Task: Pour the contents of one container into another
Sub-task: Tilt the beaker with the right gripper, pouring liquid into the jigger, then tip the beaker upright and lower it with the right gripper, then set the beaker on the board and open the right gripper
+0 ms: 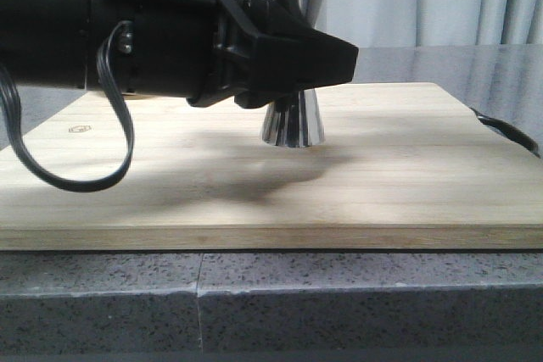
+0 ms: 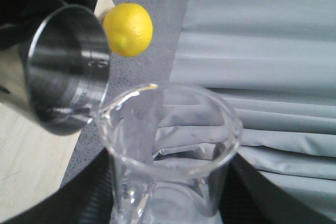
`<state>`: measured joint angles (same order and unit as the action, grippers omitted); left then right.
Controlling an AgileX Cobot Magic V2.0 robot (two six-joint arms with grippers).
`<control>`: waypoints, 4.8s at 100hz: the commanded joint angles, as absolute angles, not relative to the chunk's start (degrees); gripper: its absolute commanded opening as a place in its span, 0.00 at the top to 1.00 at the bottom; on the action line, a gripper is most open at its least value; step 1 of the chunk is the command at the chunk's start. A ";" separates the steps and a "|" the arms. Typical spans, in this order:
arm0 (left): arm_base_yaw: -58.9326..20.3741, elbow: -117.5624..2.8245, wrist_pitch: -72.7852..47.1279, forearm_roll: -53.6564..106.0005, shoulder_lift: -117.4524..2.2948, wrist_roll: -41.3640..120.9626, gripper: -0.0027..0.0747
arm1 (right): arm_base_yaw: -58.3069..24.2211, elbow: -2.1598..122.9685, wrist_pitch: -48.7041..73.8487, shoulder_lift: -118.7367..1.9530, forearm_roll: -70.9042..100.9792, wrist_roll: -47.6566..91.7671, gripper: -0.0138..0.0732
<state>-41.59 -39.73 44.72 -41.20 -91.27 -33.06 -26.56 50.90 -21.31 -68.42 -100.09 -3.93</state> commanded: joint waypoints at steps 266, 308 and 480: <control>-41.66 -41.19 50.33 -39.53 -88.73 -33.58 0.99 | -0.86 36.56 -56.88 -85.54 -72.42 -36.41 0.52; -41.66 -41.19 50.33 -39.53 -88.73 -33.58 0.99 | -0.86 36.56 -61.29 -91.59 -67.13 -30.78 0.52; -41.66 -41.19 50.33 -39.53 -88.73 -33.58 0.99 | -0.86 37.51 -69.87 -92.43 -60.01 -30.25 0.16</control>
<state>-41.59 -39.73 45.07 -41.20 -91.27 -33.26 -1.20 35.72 -63.41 -93.98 -63.50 -30.59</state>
